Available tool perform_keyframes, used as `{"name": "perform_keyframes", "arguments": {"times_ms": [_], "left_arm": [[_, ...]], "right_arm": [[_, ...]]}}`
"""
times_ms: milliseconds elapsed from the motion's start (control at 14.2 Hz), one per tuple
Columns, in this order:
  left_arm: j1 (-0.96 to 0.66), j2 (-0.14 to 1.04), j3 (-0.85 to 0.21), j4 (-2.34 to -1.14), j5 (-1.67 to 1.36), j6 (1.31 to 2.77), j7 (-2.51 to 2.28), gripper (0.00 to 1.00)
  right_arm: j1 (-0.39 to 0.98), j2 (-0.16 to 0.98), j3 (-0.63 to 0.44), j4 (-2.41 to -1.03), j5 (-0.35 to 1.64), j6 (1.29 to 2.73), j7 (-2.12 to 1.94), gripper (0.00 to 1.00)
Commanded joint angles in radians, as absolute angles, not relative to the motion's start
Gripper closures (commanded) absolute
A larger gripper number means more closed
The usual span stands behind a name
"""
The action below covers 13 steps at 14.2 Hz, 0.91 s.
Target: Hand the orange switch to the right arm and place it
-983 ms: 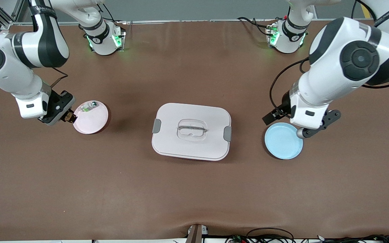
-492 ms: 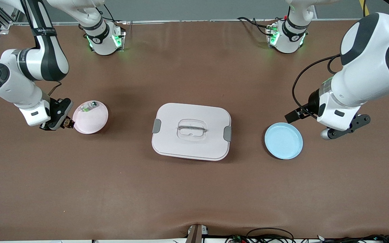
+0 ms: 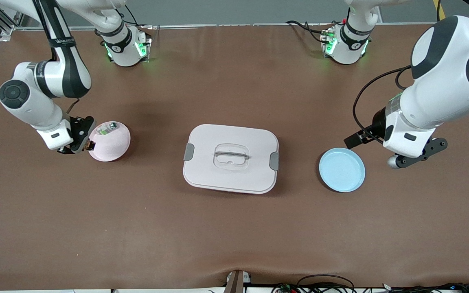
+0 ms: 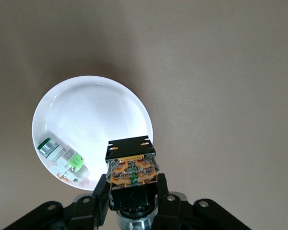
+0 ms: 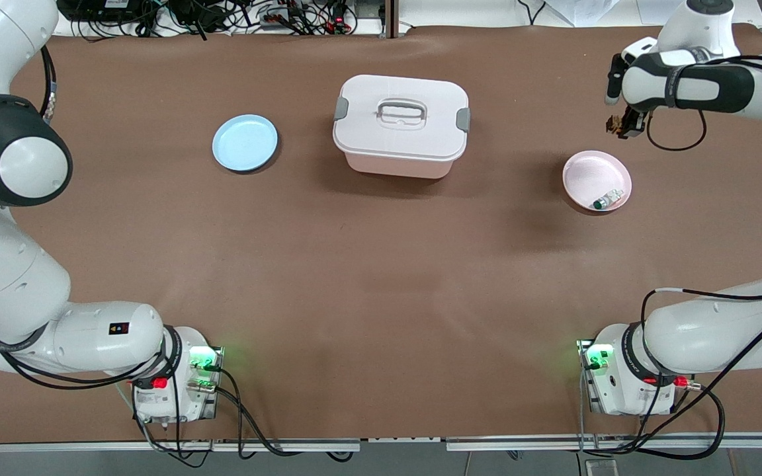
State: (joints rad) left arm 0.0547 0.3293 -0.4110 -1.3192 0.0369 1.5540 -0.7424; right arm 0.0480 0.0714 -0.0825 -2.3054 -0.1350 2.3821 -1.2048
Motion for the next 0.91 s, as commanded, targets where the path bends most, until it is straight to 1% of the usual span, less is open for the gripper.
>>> {"name": "perform_keyframes", "arguments": {"times_ms": [0,351,702,772,843], "left_arm": [[0.089,0.311,-0.411,-1.325,0.048,1.543,-0.738,0.00],[0.106,0.304,-0.391,-1.324,0.049,1.542,-0.666,0.00],[0.126,0.236,-0.387,-1.333,0.132,1.537,-0.459,0.00],[0.123,0.227,-0.367,-1.333,0.117,1.536,-0.390,0.00],[0.106,0.206,-0.307,-1.336,0.097,1.537,-0.329,0.00]], "right_arm": [[0.037,0.055,-0.072,-2.384,-0.156,2.474,-1.201,0.87],[0.041,0.069,-0.072,-2.431,-0.158,2.506,-1.201,0.87],[0.046,0.094,-0.071,-2.463,-0.158,2.528,-1.201,0.87],[0.046,0.097,-0.071,-2.468,-0.158,2.530,-1.201,0.87],[0.048,0.103,-0.071,-2.473,-0.158,2.531,-1.201,0.87]]}}
